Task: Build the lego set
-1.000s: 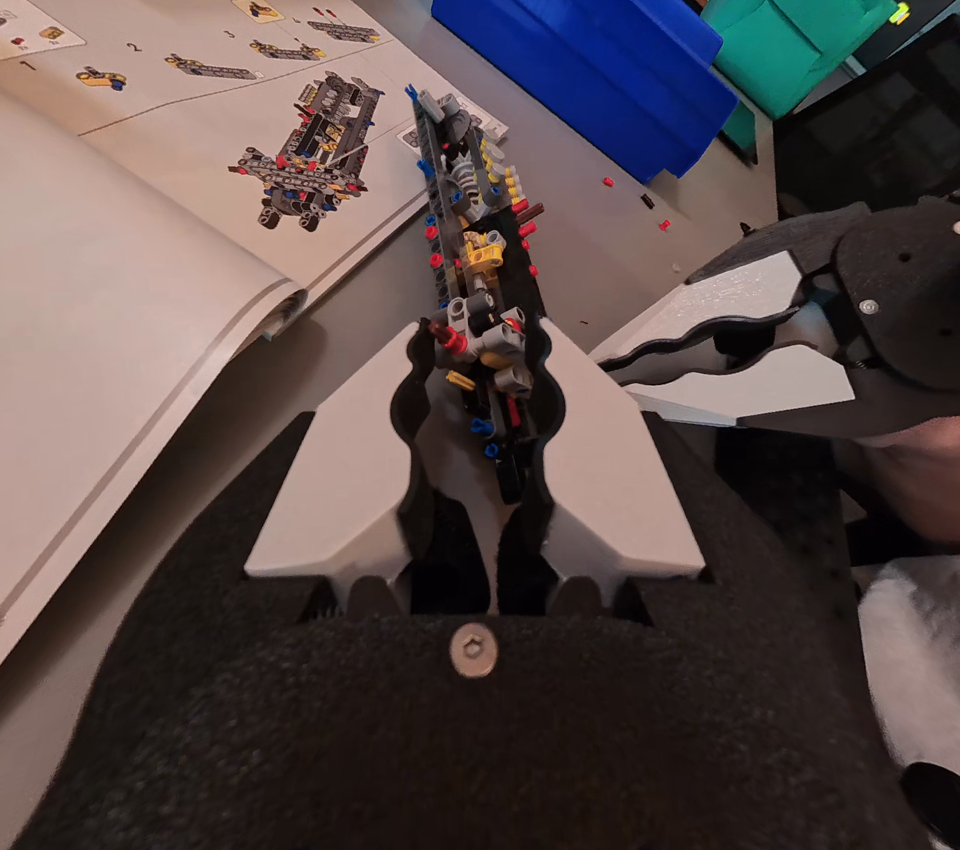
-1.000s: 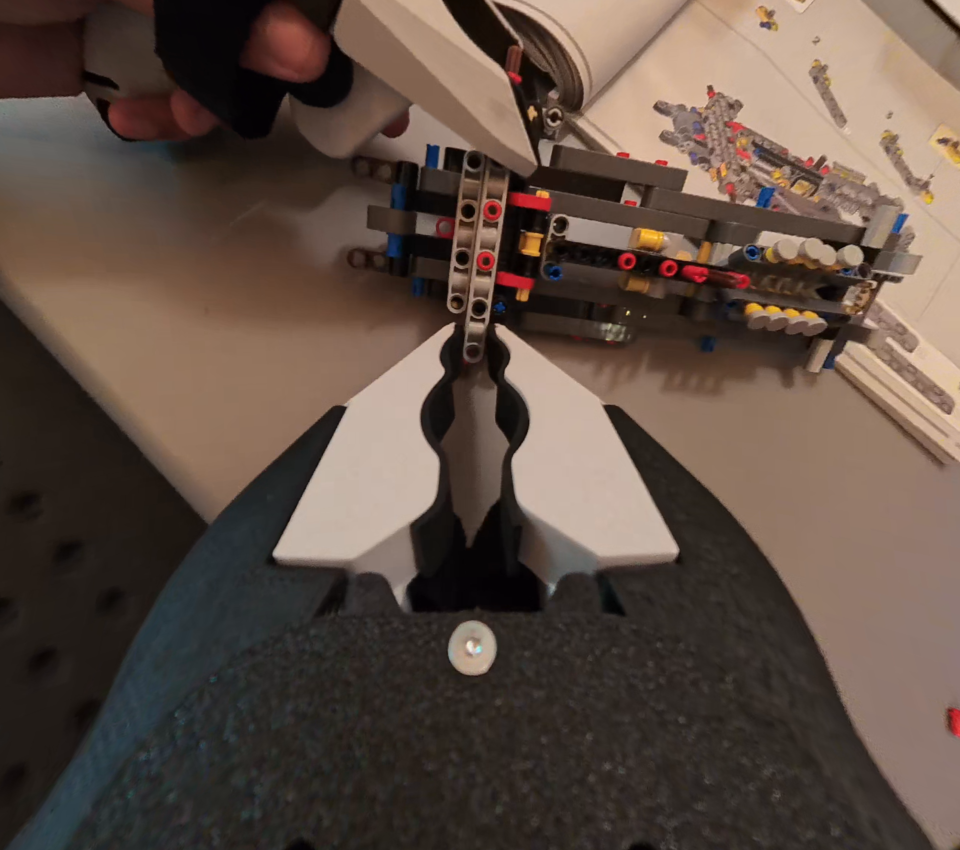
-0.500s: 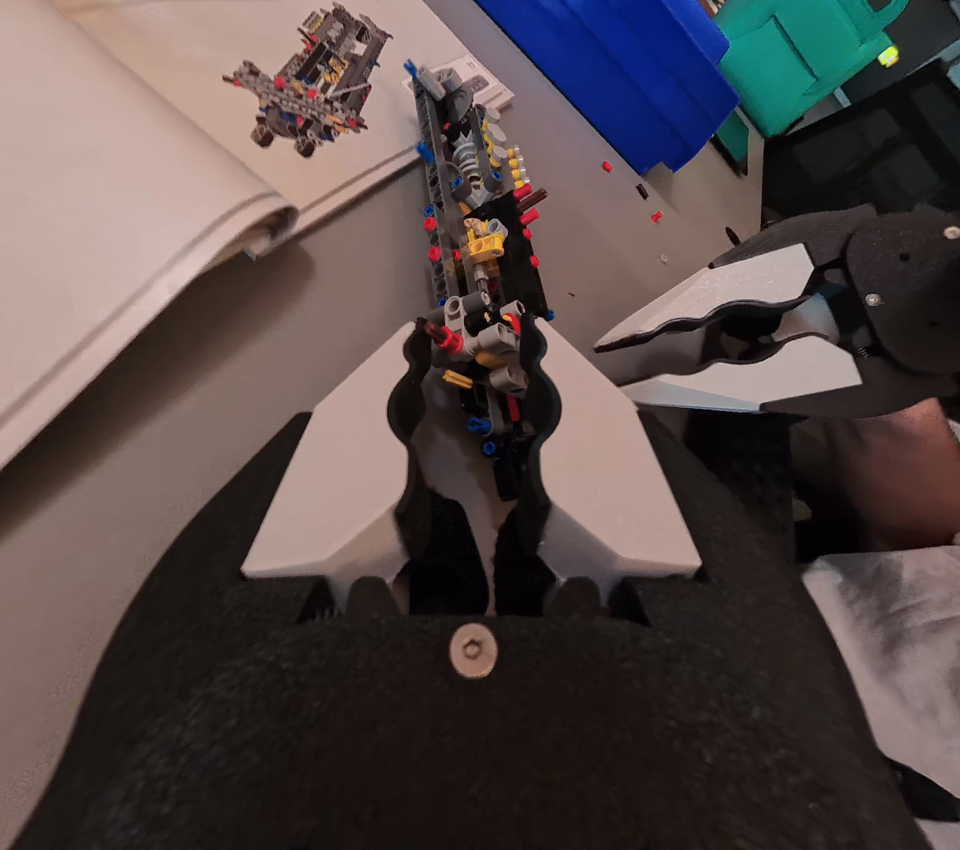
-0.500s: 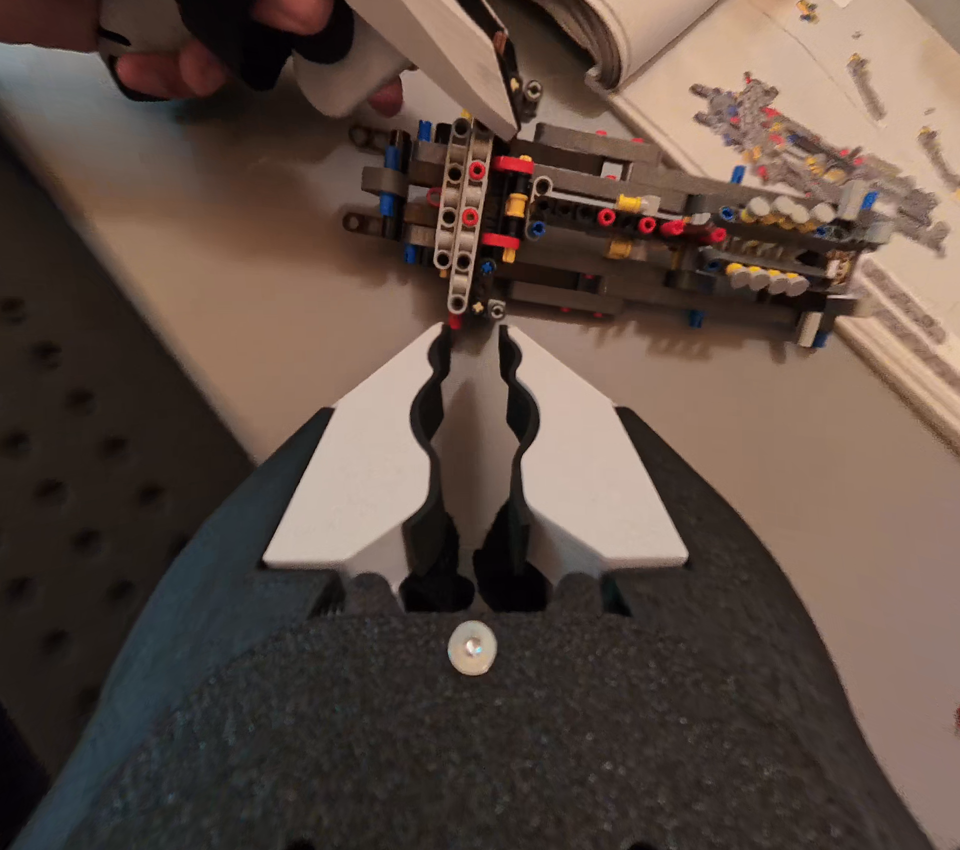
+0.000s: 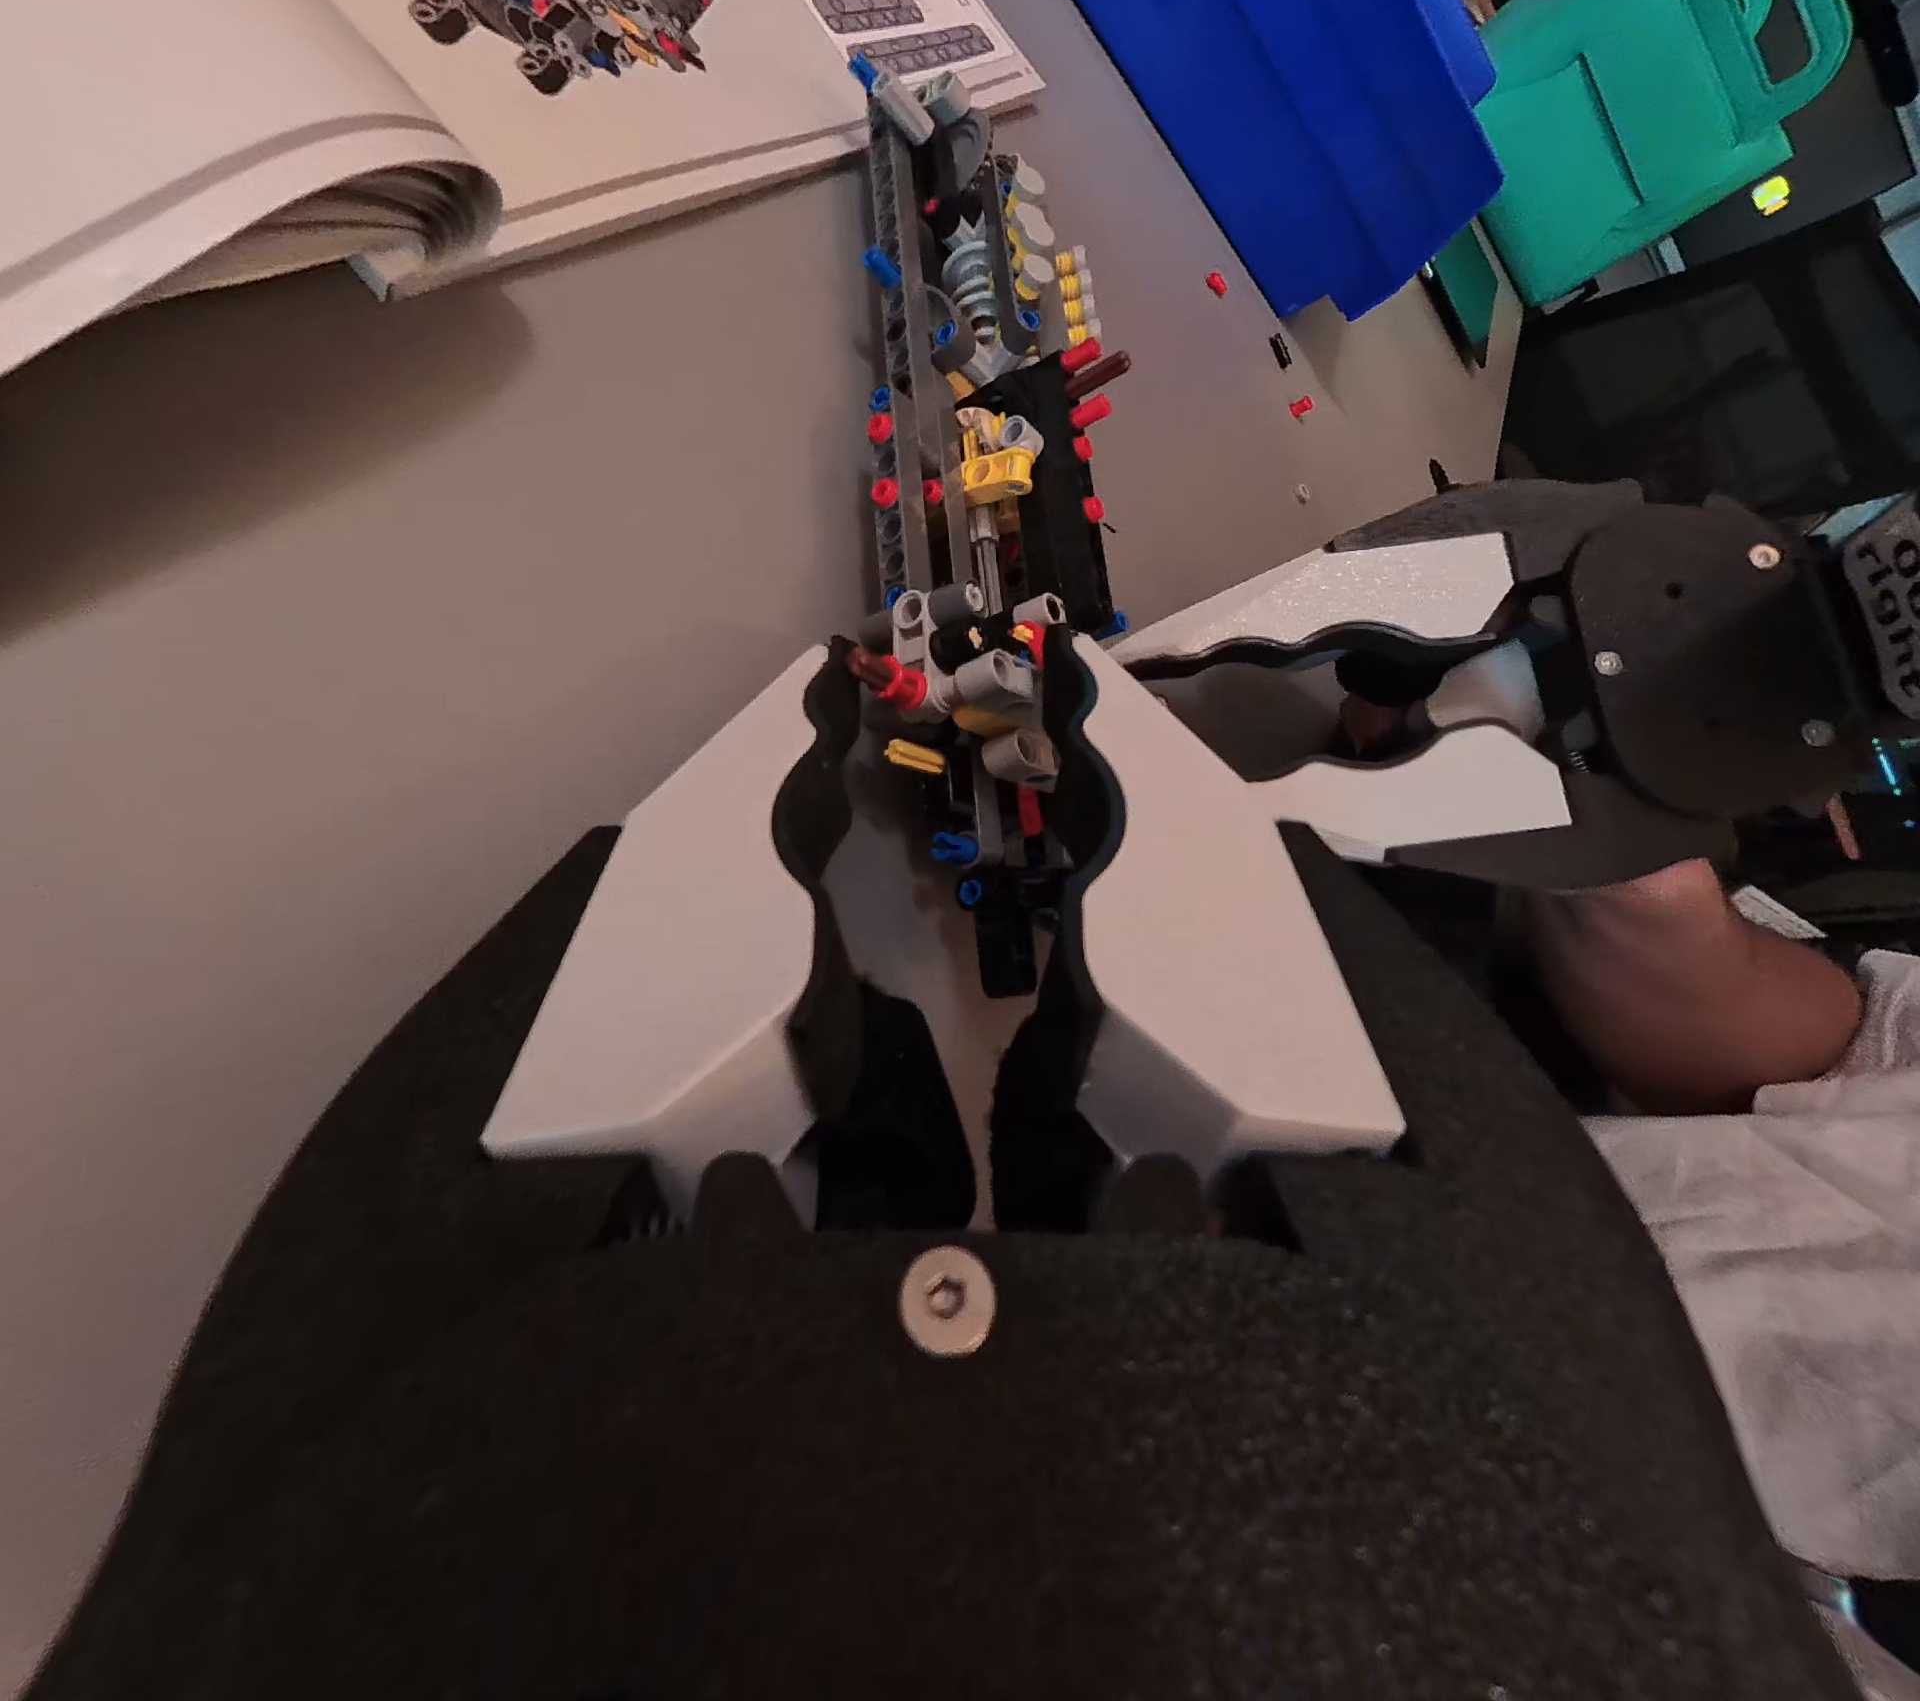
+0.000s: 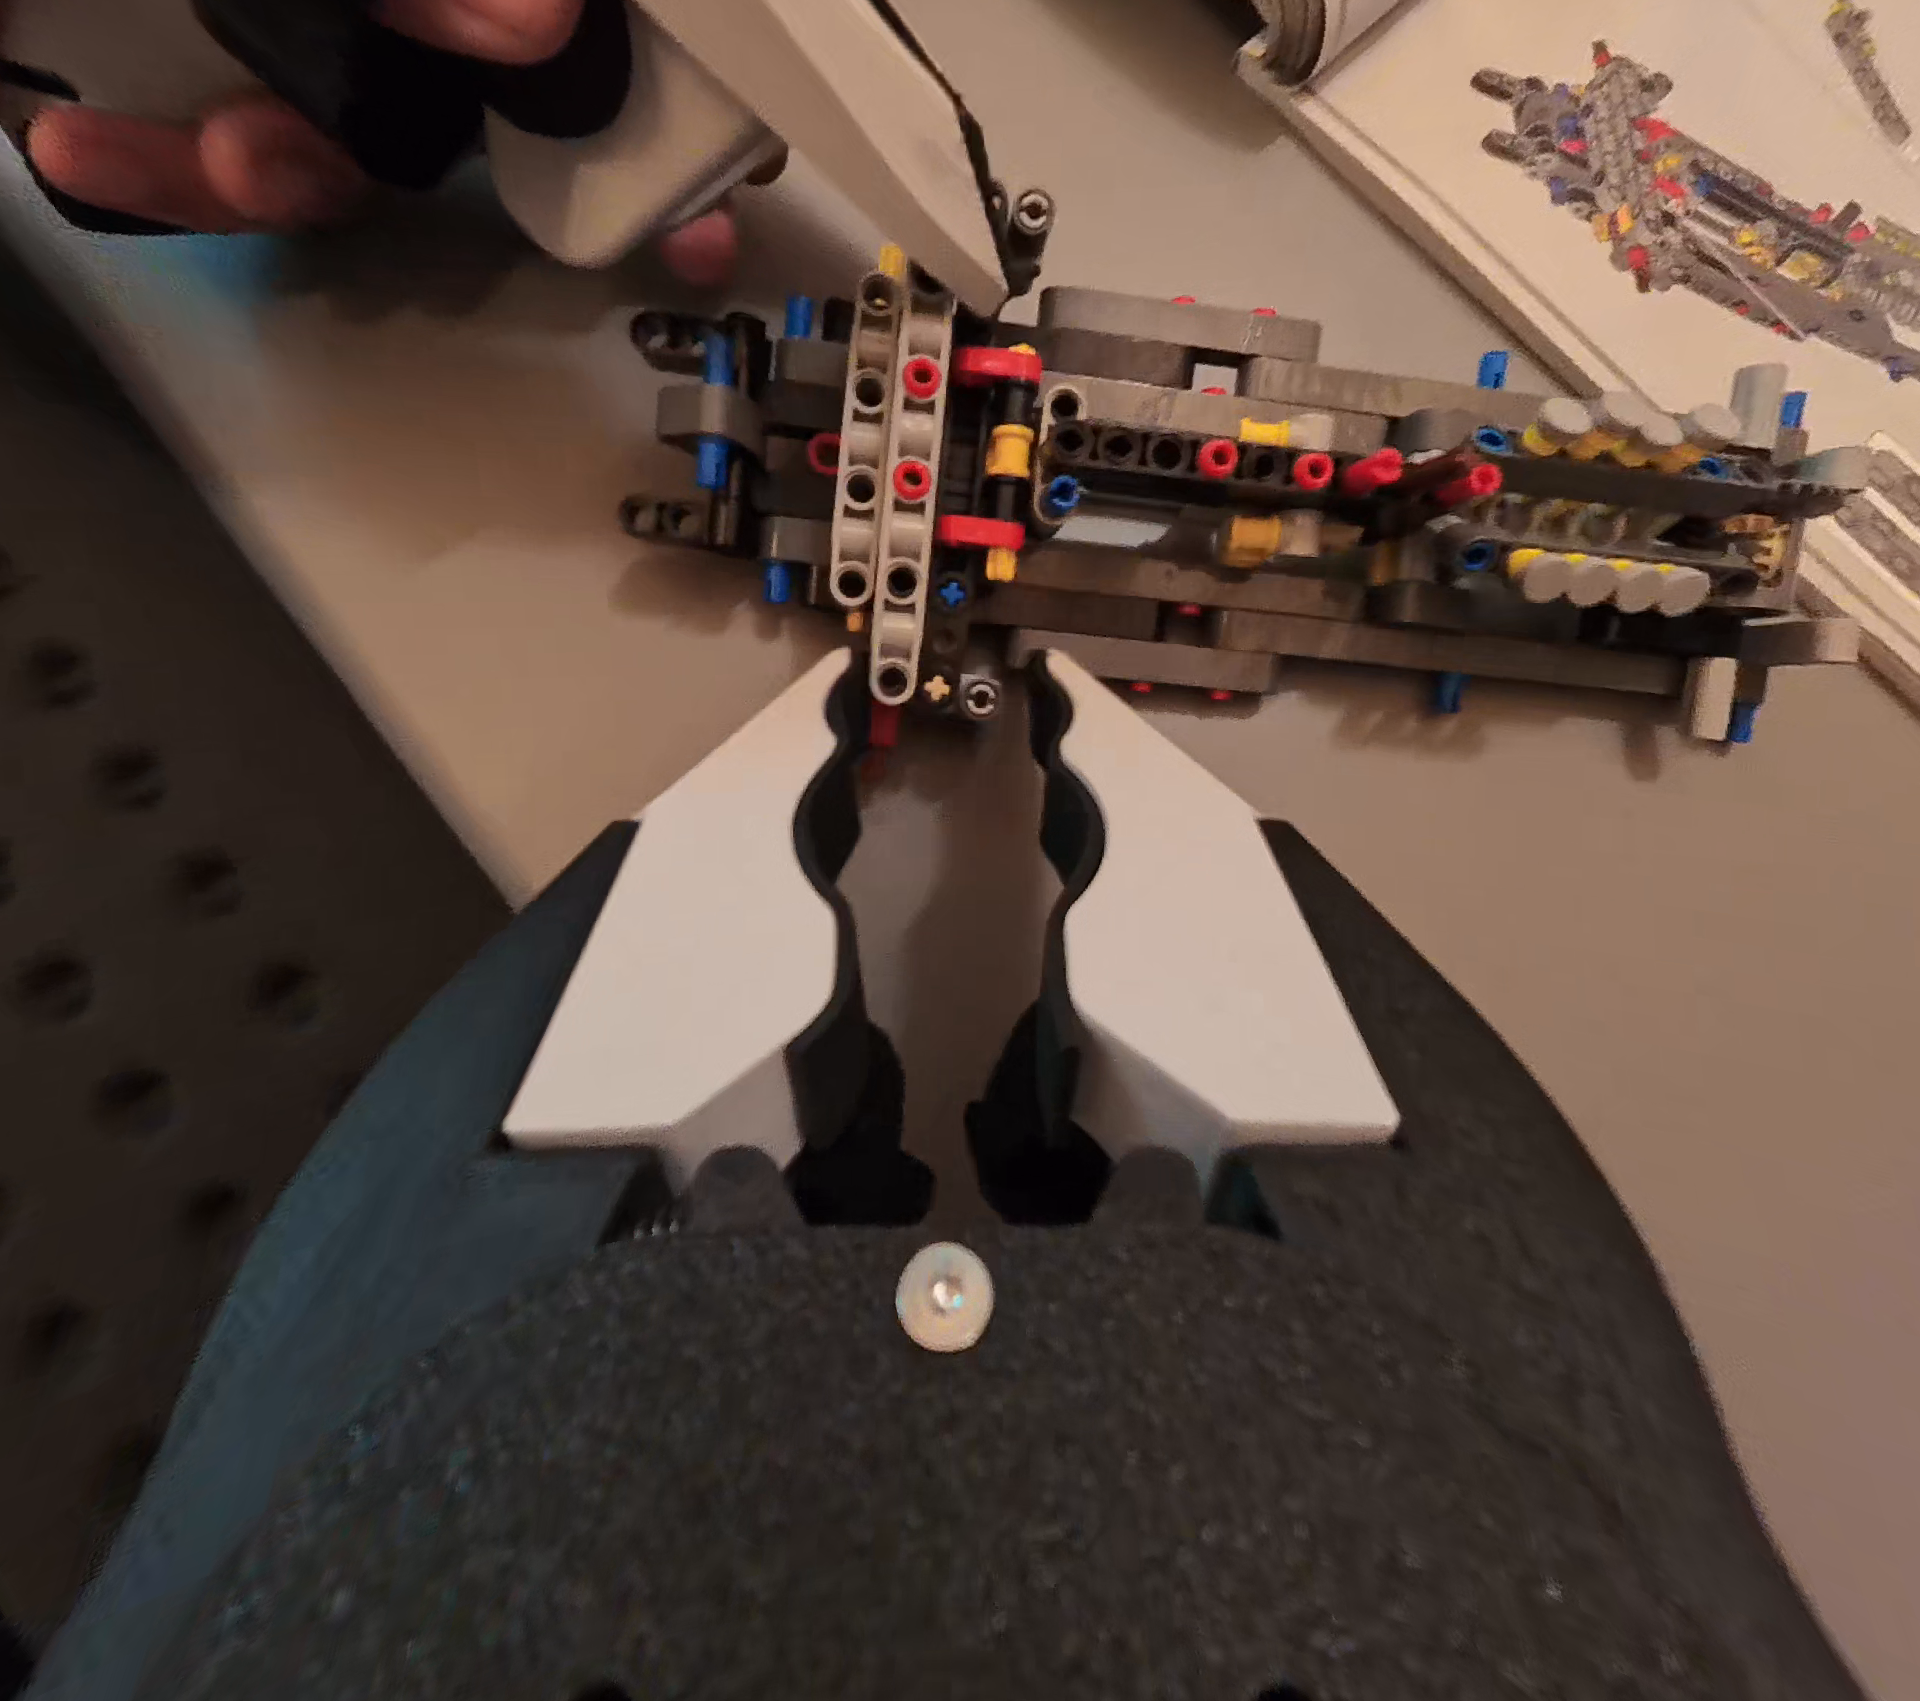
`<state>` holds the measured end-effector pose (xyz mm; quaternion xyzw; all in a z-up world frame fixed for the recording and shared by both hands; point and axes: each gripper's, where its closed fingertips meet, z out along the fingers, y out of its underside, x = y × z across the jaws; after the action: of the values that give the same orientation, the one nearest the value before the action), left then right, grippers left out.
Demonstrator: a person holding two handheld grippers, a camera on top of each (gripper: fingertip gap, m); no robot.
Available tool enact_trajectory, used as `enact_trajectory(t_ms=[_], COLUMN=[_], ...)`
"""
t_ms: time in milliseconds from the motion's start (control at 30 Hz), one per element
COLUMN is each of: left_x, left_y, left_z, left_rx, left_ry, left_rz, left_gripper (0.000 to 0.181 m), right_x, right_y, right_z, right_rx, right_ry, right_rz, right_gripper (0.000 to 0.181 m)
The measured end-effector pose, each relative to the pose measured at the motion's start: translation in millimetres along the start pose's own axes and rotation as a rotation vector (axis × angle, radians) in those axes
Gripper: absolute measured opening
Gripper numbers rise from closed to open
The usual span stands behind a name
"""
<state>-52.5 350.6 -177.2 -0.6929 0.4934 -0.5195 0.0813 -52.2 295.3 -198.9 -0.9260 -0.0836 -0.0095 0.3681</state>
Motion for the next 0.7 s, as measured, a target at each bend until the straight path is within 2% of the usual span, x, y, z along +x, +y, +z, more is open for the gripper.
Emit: enact_trajectory(t_ms=[33, 233, 400, 467, 533, 600, 700], left_x=[0.1, -2.5, -3.1, 10.6, 27.1, 30.8, 33.3], left_y=[0.0, 3.6, -14.3, -14.5, 3.7, 17.4, 19.5], left_z=[-0.3, -1.0, -22.6, -31.8, -35.0, -34.1, -28.2], left_rx=[-0.002, -0.033, 0.026, 0.038, -0.024, -0.068, -0.065], left_ry=[-0.002, -0.017, -0.111, -0.087, -0.051, -0.125, -0.305], left_rz=[0.010, 0.151, 0.444, 0.623, 0.877, 1.169, 1.578], left_gripper=[0.034, 0.038, 0.056, 0.058, 0.061, 0.068, 0.070], right_x=[-2.4, -3.2, 1.7, 4.2, 5.0, 5.9, 8.9], right_y=[-0.8, 3.0, 0.8, 3.0, 2.1, -0.5, -6.9], right_z=[0.2, -3.7, -9.7, -9.5, -10.7, -14.8, -24.1], right_rx=[0.005, -0.040, -0.057, -0.085, -0.107, -0.134, -0.167], right_ry=[-0.023, -0.119, -0.200, -0.200, -0.207, -0.228, -0.270], right_rz=[0.000, 0.004, 0.027, 0.008, -0.008, -0.013, 0.004], right_gripper=[0.024, 0.023, 0.022, 0.022, 0.022, 0.022, 0.022])
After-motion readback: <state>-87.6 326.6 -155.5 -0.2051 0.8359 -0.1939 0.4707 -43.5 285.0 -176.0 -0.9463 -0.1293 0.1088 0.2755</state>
